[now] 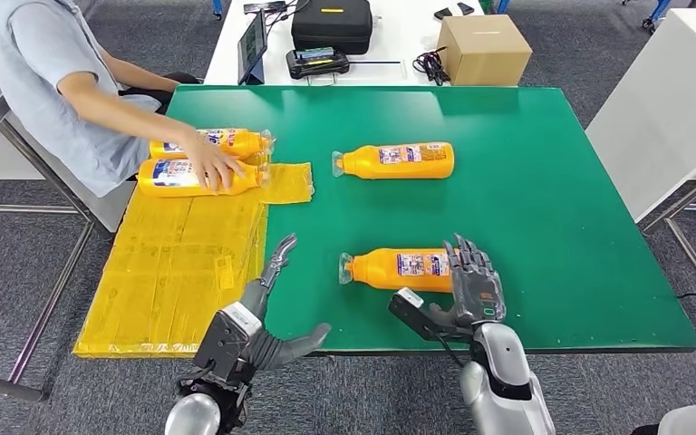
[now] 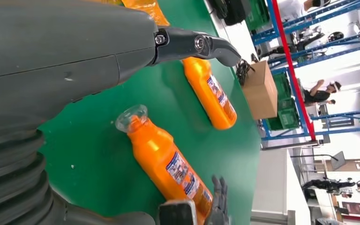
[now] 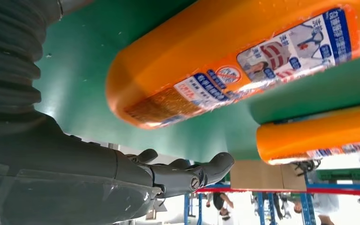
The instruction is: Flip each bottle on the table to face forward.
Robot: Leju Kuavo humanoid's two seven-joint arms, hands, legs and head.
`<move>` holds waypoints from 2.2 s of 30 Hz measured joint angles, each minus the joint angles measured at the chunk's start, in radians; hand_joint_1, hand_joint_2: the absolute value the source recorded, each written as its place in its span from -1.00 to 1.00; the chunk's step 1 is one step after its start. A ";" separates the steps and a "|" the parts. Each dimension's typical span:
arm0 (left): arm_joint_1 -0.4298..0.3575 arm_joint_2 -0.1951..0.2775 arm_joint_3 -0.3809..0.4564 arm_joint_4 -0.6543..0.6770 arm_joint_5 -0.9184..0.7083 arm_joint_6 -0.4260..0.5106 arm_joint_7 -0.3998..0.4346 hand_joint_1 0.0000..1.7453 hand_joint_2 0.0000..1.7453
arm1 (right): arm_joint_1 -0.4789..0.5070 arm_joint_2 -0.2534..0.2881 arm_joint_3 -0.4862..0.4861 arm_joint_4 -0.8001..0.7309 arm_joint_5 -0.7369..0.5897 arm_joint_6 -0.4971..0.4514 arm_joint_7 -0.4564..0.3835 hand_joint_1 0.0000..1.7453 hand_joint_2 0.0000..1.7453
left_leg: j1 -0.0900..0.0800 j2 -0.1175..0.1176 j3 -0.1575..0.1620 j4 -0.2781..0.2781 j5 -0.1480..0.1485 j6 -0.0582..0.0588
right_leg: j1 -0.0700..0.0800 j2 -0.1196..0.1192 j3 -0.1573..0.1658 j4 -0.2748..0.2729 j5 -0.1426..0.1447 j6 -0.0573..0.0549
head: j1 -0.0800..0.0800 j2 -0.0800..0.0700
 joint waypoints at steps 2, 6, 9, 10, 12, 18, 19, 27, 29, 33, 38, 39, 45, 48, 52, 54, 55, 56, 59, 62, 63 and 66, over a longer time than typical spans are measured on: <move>-0.004 0.000 -0.002 0.006 0.000 -0.003 -0.001 -1.00 1.00 | -0.014 -0.001 0.000 0.028 0.000 0.000 0.000 -1.00 1.00 | 0.000 0.000 0.000 0.000 0.000 0.000 | 0.000 0.000 0.000 0.000 0.000 0.000 | 0.000 0.000; -0.021 0.000 -0.012 0.024 0.000 -0.008 -0.002 -1.00 1.00 | -0.052 -0.001 0.007 0.095 0.014 -0.004 0.002 -1.00 1.00 | 0.000 0.000 0.000 0.000 0.000 0.000 | 0.000 0.000 0.000 0.000 0.000 0.000 | 0.000 0.000; -0.031 0.000 -0.019 0.036 0.000 -0.010 -0.005 -1.00 1.00 | -0.075 -0.001 0.014 0.138 0.028 -0.016 0.008 -1.00 1.00 | 0.000 0.000 0.000 0.000 0.000 0.000 | 0.000 0.000 0.000 0.000 0.000 0.000 | 0.000 0.000; -0.034 0.000 -0.021 0.039 0.000 -0.010 -0.006 -1.00 1.00 | -0.084 -0.001 0.016 0.151 0.029 -0.019 0.009 -1.00 1.00 | 0.000 0.000 0.000 0.000 0.000 0.000 | 0.000 0.000 0.000 0.000 0.000 0.000 | 0.000 0.000; -0.039 0.000 -0.025 0.045 0.000 -0.011 -0.008 -1.00 1.00 | -0.099 -0.001 0.018 0.172 0.030 -0.023 0.010 -1.00 1.00 | 0.000 0.000 0.000 0.000 0.000 0.000 | 0.000 0.000 0.000 0.000 0.000 0.000 | 0.000 0.000; -0.048 0.001 -0.032 0.057 0.000 -0.012 -0.011 -1.00 1.00 | -0.131 -0.001 0.020 0.213 0.027 -0.032 0.015 -1.00 1.00 | 0.000 0.000 0.000 0.000 0.000 0.000 | 0.000 0.000 0.000 0.000 0.000 0.000 | 0.000 0.000; -0.049 0.001 -0.032 0.058 0.000 -0.012 -0.011 -1.00 1.00 | -0.133 -0.001 0.020 0.218 0.028 -0.035 0.015 -1.00 1.00 | 0.000 0.000 0.000 0.000 0.000 0.000 | 0.000 0.000 0.000 0.000 0.000 0.000 | 0.000 0.000; -0.061 0.002 -0.049 0.074 -0.001 -0.013 -0.012 -1.00 1.00 | -0.169 0.006 0.023 0.272 0.043 -0.051 0.023 -1.00 1.00 | 0.000 0.000 0.000 0.000 0.000 0.000 | 0.000 0.000 0.000 0.000 0.000 0.000 | 0.000 0.000; -0.065 0.002 -0.053 0.080 -0.001 -0.014 -0.013 -1.00 1.00 | -0.183 0.008 0.023 0.294 0.063 -0.052 0.052 -1.00 1.00 | 0.000 0.000 0.000 0.000 0.000 0.000 | 0.000 0.000 0.000 0.000 0.000 0.000 | 0.000 0.000; -0.068 0.002 -0.057 0.088 -0.003 -0.018 -0.014 -1.00 1.00 | -0.219 0.006 0.015 0.346 0.122 -0.062 0.121 -1.00 1.00 | 0.000 0.000 0.000 0.000 0.000 0.000 | 0.000 0.000 0.000 0.000 0.000 0.000 | 0.000 0.000; -0.072 0.002 -0.057 0.097 -0.005 -0.023 -0.014 -1.00 1.00 | -0.254 0.003 -0.014 0.396 0.134 -0.064 0.126 -1.00 1.00 | 0.000 0.000 0.000 0.001 0.000 0.000 | 0.000 0.000 0.000 0.000 0.000 0.000 | 0.000 0.000; -0.073 0.002 -0.058 0.099 -0.005 -0.023 -0.014 -1.00 1.00 | -0.259 0.003 -0.019 0.404 0.134 -0.064 0.126 -1.00 1.00 | 0.000 0.000 0.000 0.001 0.000 0.000 | 0.000 0.000 0.000 0.000 0.000 0.000 | 0.000 0.000; -0.083 0.002 -0.067 0.115 -0.005 -0.025 -0.015 -1.00 1.00 | -0.294 0.000 -0.044 0.458 0.139 -0.069 0.124 -1.00 1.00 | 0.000 0.000 0.002 0.001 0.000 0.000 | 0.000 0.000 0.002 0.000 0.000 0.000 | 0.000 0.000; -0.086 0.003 -0.072 0.121 -0.005 -0.025 -0.015 -1.00 1.00 | -0.303 0.000 -0.050 0.474 0.141 -0.070 0.124 -1.00 1.00 | 0.000 0.000 0.003 0.001 0.000 0.000 | 0.000 0.000 0.003 0.000 0.000 0.000 | 0.000 0.000; -0.092 0.003 -0.074 0.131 -0.002 -0.030 -0.017 -1.00 1.00 | -0.319 0.000 -0.058 0.499 0.137 -0.046 0.121 0.00 1.00 | 0.000 0.000 0.005 0.001 0.000 0.000 | 0.000 0.000 0.004 0.000 0.000 0.000 | 0.000 0.000; -0.095 0.003 -0.075 0.137 0.001 -0.033 -0.019 -1.00 1.00 | -0.329 -0.001 -0.065 0.519 0.127 -0.026 0.112 0.92 1.00 | 0.000 0.000 0.005 0.001 0.000 0.000 | 0.000 0.000 0.005 0.000 0.000 0.000 | 0.000 0.000; -0.097 0.003 -0.076 0.140 0.002 -0.035 -0.021 -1.00 1.00 | -0.334 -0.002 -0.069 0.529 0.120 -0.019 0.105 0.97 1.00 | 0.000 0.000 0.006 0.001 0.000 0.000 | 0.000 0.000 0.005 0.000 0.000 0.000 | 0.000 0.000; -0.099 0.003 -0.077 0.143 0.003 -0.037 -0.023 -1.00 1.00 | -0.340 -0.003 -0.072 0.540 0.114 -0.014 0.096 1.00 1.00 | 0.000 0.000 0.007 0.001 0.000 0.000 | 0.000 0.000 0.006 0.000 0.000 0.000 | 0.000 0.000; -0.104 0.003 -0.081 0.153 0.009 -0.045 -0.029 -1.00 1.00 | -0.359 -0.012 -0.078 0.575 0.099 -0.004 0.067 1.00 1.00 | 0.000 0.000 0.010 0.001 0.000 0.000 | 0.000 0.000 0.009 0.000 0.000 0.000 | 0.000 0.000; -0.111 0.003 -0.086 0.163 0.014 -0.051 -0.036 -1.00 1.00 | -0.378 -0.026 -0.079 0.614 0.082 0.002 0.027 1.00 1.00 | 0.000 0.000 0.013 0.001 0.000 0.000 | 0.000 0.000 0.011 -0.001 0.000 0.000 | 0.000 0.000; -0.114 0.003 -0.088 0.167 0.015 -0.052 -0.038 -1.00 1.00 | -0.384 -0.031 -0.079 0.625 0.076 0.003 0.015 1.00 1.00 | 0.000 0.000 0.014 0.001 -0.001 0.000 | 0.000 0.000 0.012 -0.001 0.000 0.000 | 0.000 0.000; -0.120 0.003 -0.093 0.176 0.019 -0.053 -0.044 -1.00 1.00 | -0.395 -0.044 -0.079 0.655 0.055 0.004 -0.007 1.00 1.00 | 0.000 0.000 0.017 0.001 -0.001 0.000 | 0.000 0.000 0.015 -0.001 0.000 0.000 | 0.000 0.000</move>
